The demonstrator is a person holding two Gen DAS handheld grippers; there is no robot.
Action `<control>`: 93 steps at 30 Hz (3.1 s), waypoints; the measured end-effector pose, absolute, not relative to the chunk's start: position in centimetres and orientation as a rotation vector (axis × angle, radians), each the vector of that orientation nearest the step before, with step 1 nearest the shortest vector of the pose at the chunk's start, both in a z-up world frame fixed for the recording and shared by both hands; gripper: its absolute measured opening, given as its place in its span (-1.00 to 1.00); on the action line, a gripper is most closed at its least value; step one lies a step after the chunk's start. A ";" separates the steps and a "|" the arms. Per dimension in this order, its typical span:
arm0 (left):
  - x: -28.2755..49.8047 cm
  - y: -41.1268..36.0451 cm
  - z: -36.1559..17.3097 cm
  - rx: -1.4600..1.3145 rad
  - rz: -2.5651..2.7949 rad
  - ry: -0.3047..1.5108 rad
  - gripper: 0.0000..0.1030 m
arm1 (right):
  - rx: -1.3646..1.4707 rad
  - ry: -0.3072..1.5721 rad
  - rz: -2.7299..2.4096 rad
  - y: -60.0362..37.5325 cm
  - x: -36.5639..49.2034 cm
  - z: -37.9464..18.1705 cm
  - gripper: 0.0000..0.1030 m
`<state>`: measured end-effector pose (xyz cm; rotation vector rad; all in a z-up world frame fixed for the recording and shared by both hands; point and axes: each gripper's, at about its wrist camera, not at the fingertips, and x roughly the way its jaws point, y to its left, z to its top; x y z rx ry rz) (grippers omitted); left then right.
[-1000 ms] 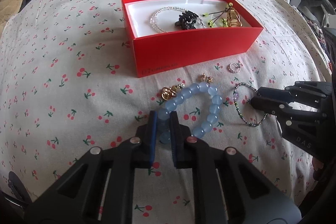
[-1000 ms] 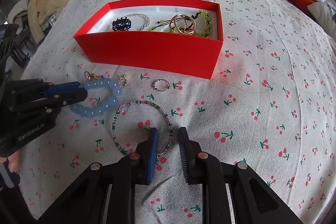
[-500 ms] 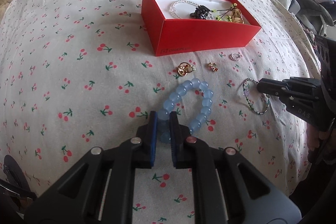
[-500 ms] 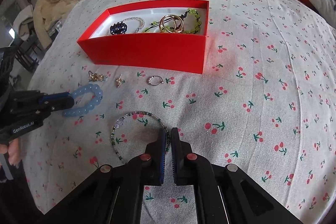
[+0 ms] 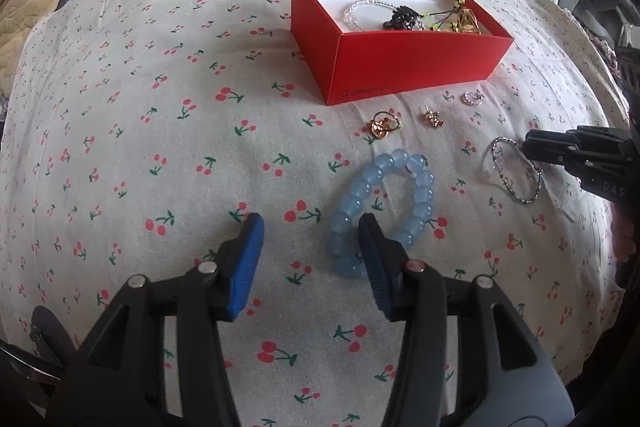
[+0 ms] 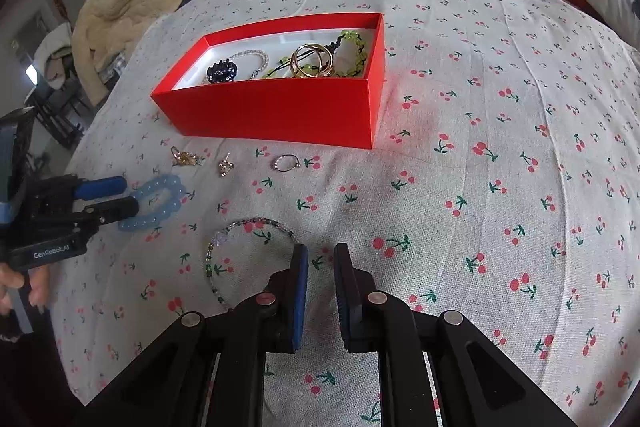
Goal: Organize jewelry
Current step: 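Grasp the light-blue bead bracelet with the left tool while the right tool grasps the thin beaded bracelet, then carry both bracelets into the red box and open both tools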
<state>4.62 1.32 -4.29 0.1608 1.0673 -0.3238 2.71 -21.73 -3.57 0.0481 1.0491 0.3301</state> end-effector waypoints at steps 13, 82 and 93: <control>4.7 1.3 -4.5 0.163 -0.304 1.065 0.00 | 0.080 1.014 0.363 -20.4 0.8 -2.6 0.53; 14.5 -2.7 2.2 -0.197 -0.378 0.925 -0.75 | 0.049 0.915 0.254 -20.0 12.8 2.0 0.08; 13.6 -1.5 3.7 -0.135 -0.315 0.886 -0.31 | 0.003 0.905 0.247 -19.4 13.0 2.1 0.08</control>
